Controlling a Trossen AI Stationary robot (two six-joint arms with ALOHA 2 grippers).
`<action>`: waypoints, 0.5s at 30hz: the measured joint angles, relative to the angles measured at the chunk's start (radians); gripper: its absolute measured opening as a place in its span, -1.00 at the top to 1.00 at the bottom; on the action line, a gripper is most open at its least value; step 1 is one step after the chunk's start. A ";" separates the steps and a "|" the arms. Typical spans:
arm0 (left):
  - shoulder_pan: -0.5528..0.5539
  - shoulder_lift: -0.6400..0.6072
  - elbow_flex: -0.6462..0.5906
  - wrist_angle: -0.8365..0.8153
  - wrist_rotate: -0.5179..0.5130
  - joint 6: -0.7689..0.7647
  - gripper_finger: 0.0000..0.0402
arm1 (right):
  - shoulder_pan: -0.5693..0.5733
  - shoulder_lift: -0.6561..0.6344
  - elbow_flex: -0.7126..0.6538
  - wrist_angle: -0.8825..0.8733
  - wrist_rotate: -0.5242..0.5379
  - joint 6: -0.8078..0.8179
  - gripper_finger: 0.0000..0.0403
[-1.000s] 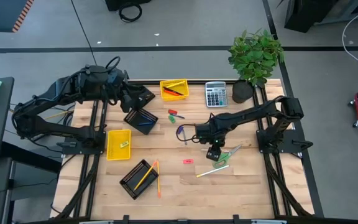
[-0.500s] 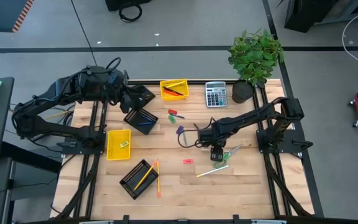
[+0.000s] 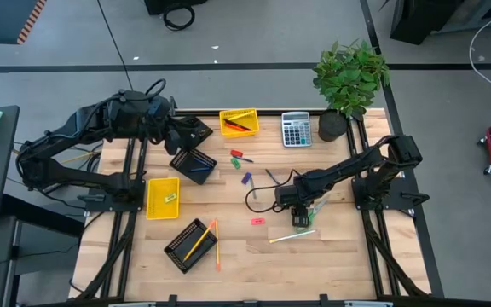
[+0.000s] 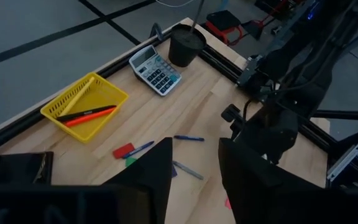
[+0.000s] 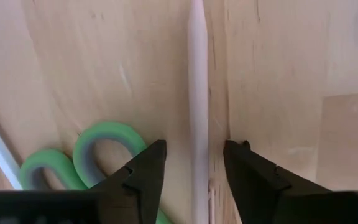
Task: Sort crayons/erasers/pens/pencils in bins
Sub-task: Put the light pink pen into the top yellow basket
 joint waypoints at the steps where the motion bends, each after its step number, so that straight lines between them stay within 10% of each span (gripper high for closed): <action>1: 0.000 0.000 0.000 0.000 0.000 0.000 0.30 | 0.000 0.000 0.000 0.001 0.001 -0.005 0.20; 15: 0.000 0.000 0.000 0.005 0.000 -0.001 0.35 | -0.010 -0.001 -0.002 0.019 -0.036 -0.084 0.88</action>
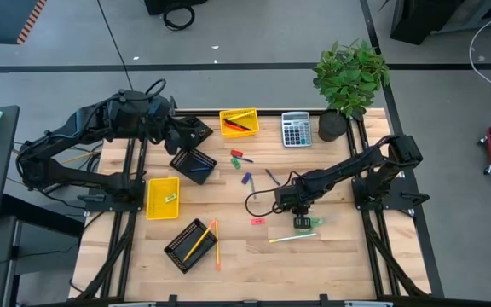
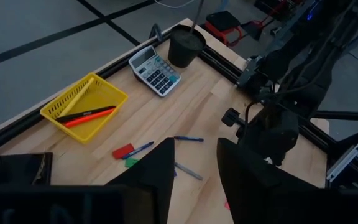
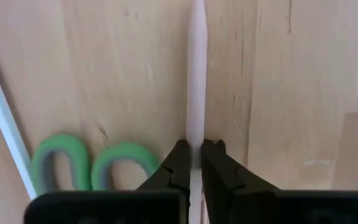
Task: Sort crayons/erasers/pens/pencils in bins
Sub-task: Put the light pink pen into the top yellow basket
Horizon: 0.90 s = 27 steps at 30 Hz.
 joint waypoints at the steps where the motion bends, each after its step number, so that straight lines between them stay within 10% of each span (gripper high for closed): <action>1: 0.000 0.000 0.000 0.002 0.000 0.000 0.35 | -0.003 -0.004 0.000 0.000 0.000 -0.003 0.88; 27: 0.000 0.000 0.000 0.072 0.032 -0.113 0.40 | -0.231 -0.175 0.078 0.095 0.084 -0.089 0.95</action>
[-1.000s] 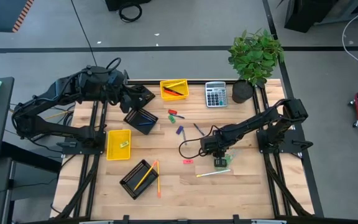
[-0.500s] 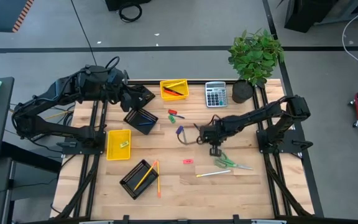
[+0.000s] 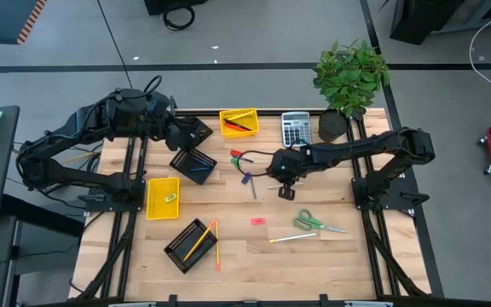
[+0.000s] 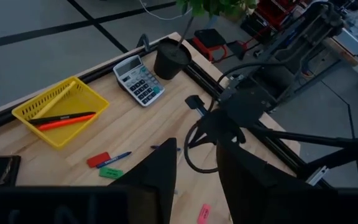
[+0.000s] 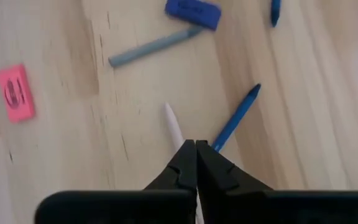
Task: Sort crayons/erasers/pens/pencils in bins
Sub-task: Put the light pink pen into the top yellow basket
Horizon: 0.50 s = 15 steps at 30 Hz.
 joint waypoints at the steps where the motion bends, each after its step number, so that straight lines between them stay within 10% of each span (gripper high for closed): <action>1: 0.000 0.000 0.000 0.000 0.001 0.000 0.40 | -0.005 0.000 -0.006 -0.009 -0.011 -0.015 0.92; 15: 0.000 0.000 0.000 0.003 0.009 0.000 0.43 | -0.046 0.000 -0.206 0.144 -0.049 -0.101 0.23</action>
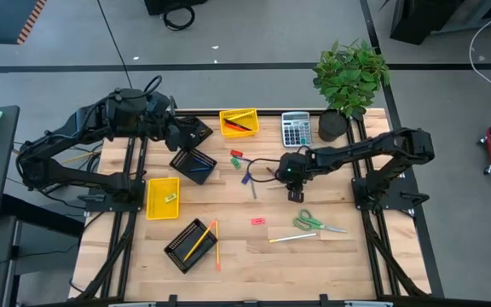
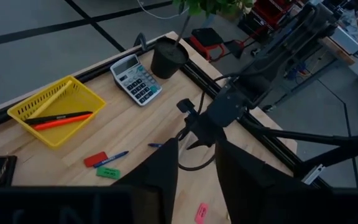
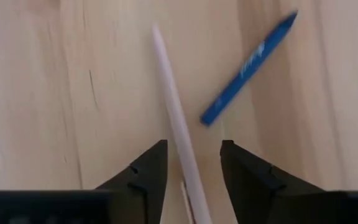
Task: Sort crayons/erasers/pens/pencils in bins
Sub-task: Put the light pink pen into the top yellow basket
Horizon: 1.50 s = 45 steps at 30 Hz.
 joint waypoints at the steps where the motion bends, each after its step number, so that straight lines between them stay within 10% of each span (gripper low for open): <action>1: 0.000 0.000 0.000 0.000 0.000 0.000 0.44 | 0.000 0.000 -0.011 0.000 -0.003 0.000 0.22; 30: 0.000 0.000 0.000 -0.148 -0.053 0.120 0.46 | 0.004 -0.010 -0.053 0.003 -0.105 0.143 0.82; 45: 0.000 0.000 0.000 -0.148 -0.053 0.203 0.47 | 0.004 -0.297 -0.054 0.026 -0.085 0.252 0.92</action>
